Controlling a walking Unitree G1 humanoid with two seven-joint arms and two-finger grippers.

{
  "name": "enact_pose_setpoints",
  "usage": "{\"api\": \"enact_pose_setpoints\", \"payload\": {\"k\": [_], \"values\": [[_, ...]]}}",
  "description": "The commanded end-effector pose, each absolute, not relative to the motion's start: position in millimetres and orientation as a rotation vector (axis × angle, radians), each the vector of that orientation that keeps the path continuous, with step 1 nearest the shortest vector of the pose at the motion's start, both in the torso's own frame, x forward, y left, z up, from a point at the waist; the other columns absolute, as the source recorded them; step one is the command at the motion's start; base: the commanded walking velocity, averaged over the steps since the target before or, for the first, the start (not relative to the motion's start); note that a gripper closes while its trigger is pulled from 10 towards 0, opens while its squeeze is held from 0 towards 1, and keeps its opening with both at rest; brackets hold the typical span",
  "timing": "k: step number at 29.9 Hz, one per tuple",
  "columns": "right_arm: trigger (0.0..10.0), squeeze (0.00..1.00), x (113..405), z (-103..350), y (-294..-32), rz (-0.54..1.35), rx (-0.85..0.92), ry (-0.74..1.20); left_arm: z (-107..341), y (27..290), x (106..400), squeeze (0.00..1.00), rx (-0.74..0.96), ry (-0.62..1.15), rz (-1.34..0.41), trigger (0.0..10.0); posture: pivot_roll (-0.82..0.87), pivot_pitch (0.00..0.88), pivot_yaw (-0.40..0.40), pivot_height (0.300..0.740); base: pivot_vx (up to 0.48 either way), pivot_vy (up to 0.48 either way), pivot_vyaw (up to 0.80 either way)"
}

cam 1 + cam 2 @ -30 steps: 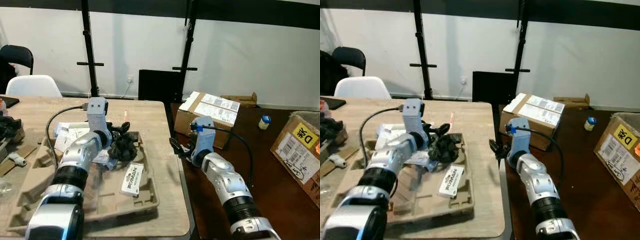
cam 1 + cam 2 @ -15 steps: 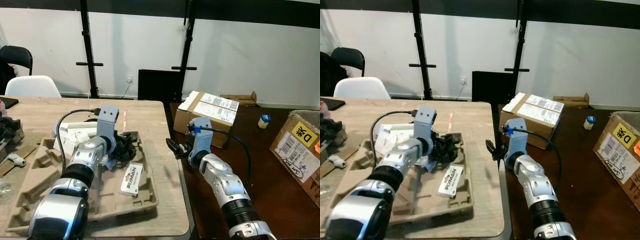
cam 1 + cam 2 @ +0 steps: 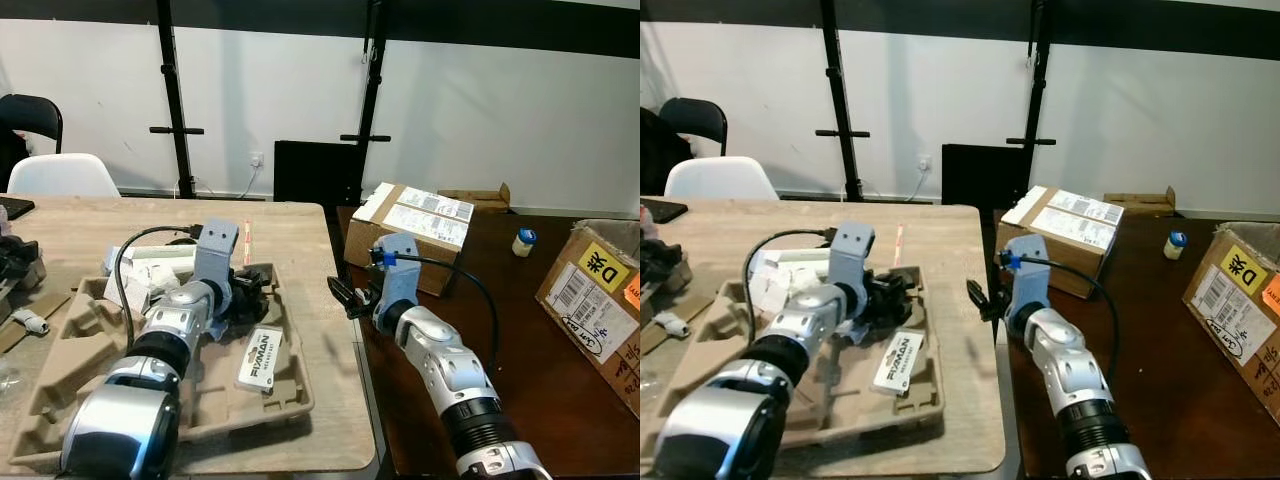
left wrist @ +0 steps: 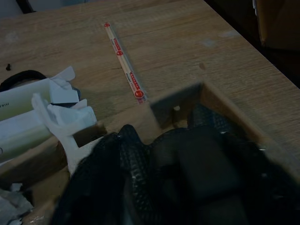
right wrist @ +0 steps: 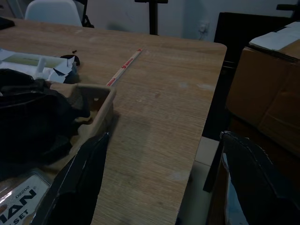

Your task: Picking trash to rubbish bin

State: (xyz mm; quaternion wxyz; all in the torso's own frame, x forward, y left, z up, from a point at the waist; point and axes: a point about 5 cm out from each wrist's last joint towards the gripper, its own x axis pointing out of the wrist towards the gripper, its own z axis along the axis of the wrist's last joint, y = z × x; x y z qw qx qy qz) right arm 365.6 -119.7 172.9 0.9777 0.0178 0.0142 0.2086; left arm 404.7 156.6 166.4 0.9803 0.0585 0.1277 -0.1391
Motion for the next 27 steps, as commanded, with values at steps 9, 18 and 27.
{"api": "enact_pose_setpoints", "payload": {"k": [9,18,27], "values": [[10.0,0.00,363.7,168.6,-122.5,0.411,0.026,0.053,142.1,155.7,397.3,0.00,0.135,0.349,-0.286,0.0,0.03,0.053,-0.017,0.740,0.000,0.000,0.00],[10.0,0.00,358.4,160.3,-118.7,0.529,-0.018,0.124,141.1,154.3,396.2,0.00,0.115,0.343,-0.323,0.0,0.04,0.053,-0.016,0.740,0.000,0.000,0.00],[10.0,0.00,334.8,166.9,-106.4,0.871,-0.040,0.130,150.8,159.1,399.3,0.00,0.103,0.304,-0.318,0.0,0.04,0.052,-0.015,0.740,0.000,0.000,0.00]]}}
